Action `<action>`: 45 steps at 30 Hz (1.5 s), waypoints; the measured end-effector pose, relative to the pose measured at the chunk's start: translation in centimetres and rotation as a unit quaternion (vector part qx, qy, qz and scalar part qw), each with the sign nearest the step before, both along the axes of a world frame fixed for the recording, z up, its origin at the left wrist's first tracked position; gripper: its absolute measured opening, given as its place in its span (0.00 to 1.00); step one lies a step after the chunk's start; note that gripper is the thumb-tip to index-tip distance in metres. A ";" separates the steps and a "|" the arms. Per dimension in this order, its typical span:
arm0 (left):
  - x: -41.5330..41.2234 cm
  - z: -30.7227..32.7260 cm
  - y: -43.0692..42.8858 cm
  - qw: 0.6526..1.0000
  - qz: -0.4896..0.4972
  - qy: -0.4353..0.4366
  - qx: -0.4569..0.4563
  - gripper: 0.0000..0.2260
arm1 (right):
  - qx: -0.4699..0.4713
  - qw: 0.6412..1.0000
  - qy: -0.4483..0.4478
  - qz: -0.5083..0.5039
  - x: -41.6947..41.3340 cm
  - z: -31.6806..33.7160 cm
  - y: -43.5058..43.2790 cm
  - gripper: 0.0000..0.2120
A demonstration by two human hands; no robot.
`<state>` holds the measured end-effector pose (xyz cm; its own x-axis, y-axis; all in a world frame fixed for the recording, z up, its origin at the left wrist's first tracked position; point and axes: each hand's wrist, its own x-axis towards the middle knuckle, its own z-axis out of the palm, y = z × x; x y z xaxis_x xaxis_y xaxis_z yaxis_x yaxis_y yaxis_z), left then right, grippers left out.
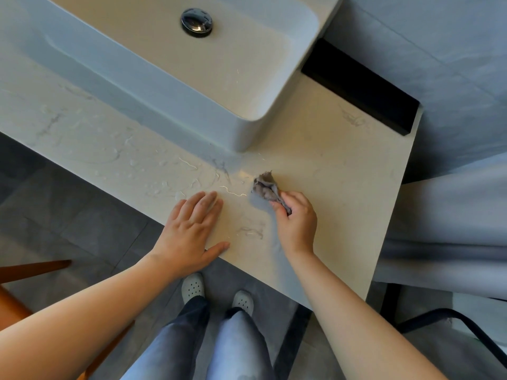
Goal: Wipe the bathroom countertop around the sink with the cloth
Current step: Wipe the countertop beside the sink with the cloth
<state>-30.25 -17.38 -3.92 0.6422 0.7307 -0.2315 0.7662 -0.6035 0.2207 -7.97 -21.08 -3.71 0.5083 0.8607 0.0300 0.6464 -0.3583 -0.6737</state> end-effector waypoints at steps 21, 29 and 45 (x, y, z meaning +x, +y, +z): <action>-2.2 0.8 1.7 0.991 0.132 0.016 0.004 0.38 | -0.003 0.994 -0.090 0.063 4.2 0.9 10.2 0.09; -2.8 0.1 1.5 0.992 0.121 0.032 0.007 0.39 | 0.004 0.990 -0.101 0.095 1.3 0.1 8.3 0.07; -3.2 -0.1 1.4 0.993 0.117 0.023 0.007 0.39 | 0.035 0.985 0.007 0.170 1.2 3.8 5.0 0.03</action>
<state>-33.44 -15.96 -4.02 0.4441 0.8617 -0.2453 0.8946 -0.4114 0.1745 -6.78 -16.09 0.14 0.1921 0.9772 0.0900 0.7119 -0.0756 -0.6982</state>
